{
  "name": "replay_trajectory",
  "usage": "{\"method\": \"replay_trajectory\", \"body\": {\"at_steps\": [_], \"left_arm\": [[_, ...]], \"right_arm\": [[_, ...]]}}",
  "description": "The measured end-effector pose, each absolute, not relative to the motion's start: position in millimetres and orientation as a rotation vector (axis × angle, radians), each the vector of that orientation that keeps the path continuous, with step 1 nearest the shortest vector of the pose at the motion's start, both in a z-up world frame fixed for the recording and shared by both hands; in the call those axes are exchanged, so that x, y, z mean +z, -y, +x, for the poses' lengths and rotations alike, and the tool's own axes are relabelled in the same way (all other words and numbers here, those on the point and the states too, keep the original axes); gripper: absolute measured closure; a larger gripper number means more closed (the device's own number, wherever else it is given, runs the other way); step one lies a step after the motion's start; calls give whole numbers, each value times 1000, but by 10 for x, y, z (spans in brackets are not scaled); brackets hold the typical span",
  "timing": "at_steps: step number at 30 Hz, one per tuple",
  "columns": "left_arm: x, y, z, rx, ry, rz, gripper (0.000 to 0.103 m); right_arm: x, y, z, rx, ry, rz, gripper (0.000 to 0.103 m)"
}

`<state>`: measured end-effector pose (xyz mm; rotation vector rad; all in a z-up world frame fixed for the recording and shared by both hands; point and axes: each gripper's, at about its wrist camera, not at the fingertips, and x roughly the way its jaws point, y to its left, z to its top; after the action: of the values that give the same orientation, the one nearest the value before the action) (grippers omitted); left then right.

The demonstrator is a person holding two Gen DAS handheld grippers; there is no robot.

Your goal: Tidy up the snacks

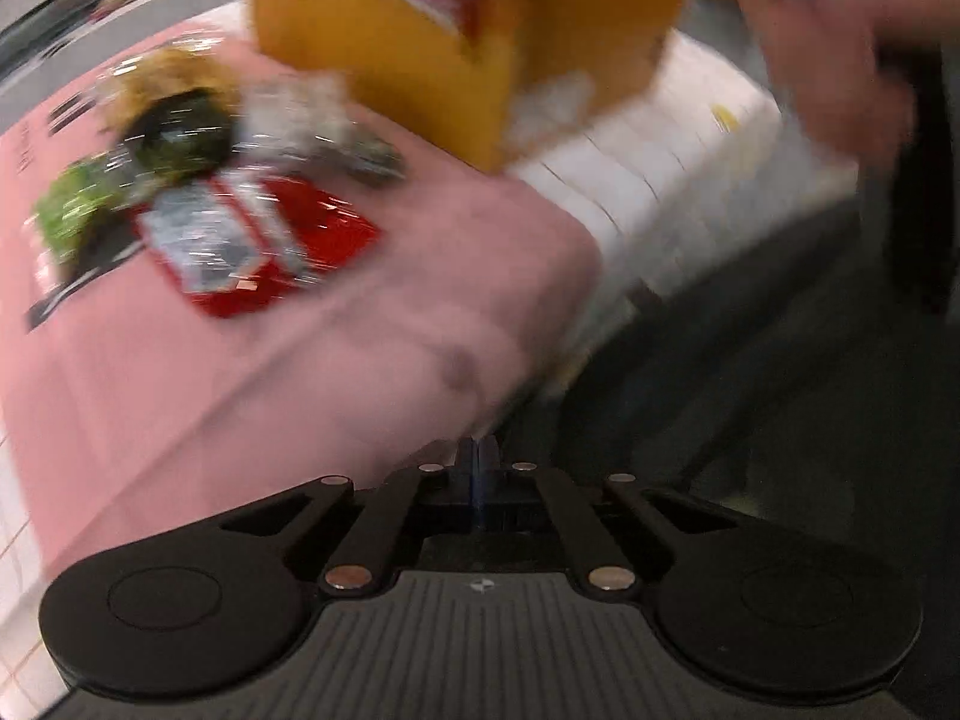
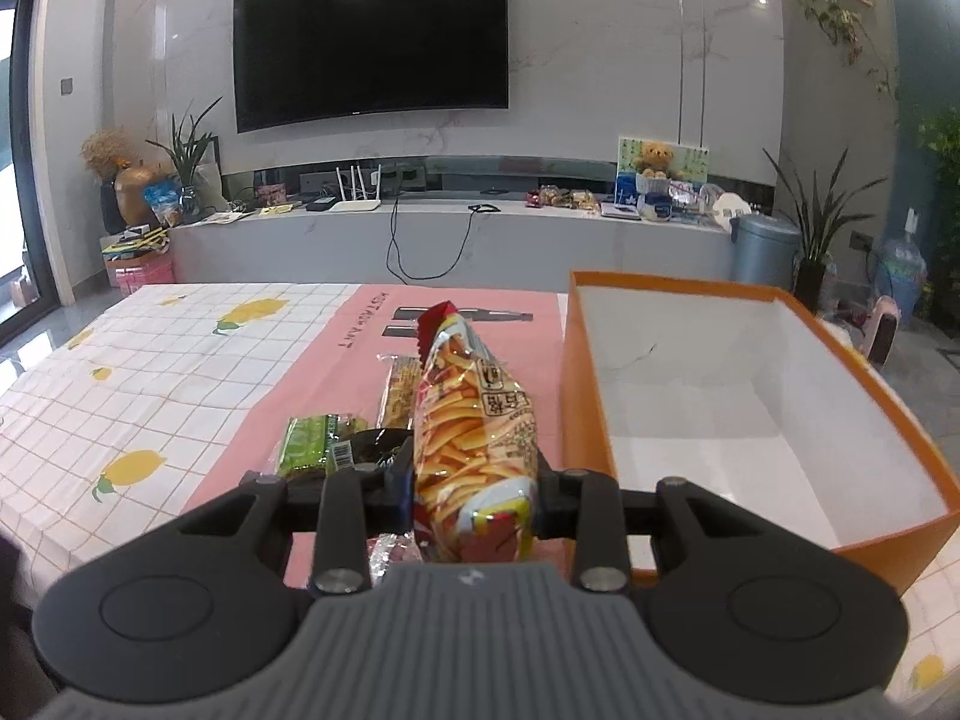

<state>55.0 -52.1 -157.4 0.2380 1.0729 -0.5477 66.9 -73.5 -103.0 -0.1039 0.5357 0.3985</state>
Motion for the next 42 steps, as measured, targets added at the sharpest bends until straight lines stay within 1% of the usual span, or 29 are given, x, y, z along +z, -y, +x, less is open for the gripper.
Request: {"method": "replay_trajectory", "body": {"at_steps": [6, 13, 17, 24, 26, 29, 33, 35, 39, 42], "left_arm": [[-1929, 907, 533, -602, -1131, 370, 103], [-2344, 1306, 547, -683, -1183, 510, 103], [-2568, 1441, 606, -719, -1209, 545, 103], [-3088, 1674, 738, -804, -1323, 708, 103], [-3203, 1737, 745, -804, -1251, 746, 103], [-3417, 1794, 722, -814, -1218, 814, 103], [-3803, 1760, 719, -815, -1256, 844, 103], [-4084, 1680, 709, -772, -1268, 887, 103], [-4559, 1421, 636, -732, -1288, 957, 103], [-4915, 1198, 471, -807, -1265, 968, 103]], "right_arm": [[-755, 893, 502, 319, -530, -146, 71], [-450, 1332, 314, 201, -516, -102, 71], [-435, 1512, 246, 146, -509, -101, 71], [-487, 1783, 278, 59, -523, -68, 71], [-495, 1813, 293, 41, -521, -65, 71], [-509, 1872, 337, 45, -538, -26, 71], [-512, 1892, 318, 27, -525, -17, 71], [-498, 1887, 302, 9, -507, -12, 71], [-530, 1871, 329, 4, -515, -8, 71], [-561, 1811, 349, 20, -528, -31, 71]]}}
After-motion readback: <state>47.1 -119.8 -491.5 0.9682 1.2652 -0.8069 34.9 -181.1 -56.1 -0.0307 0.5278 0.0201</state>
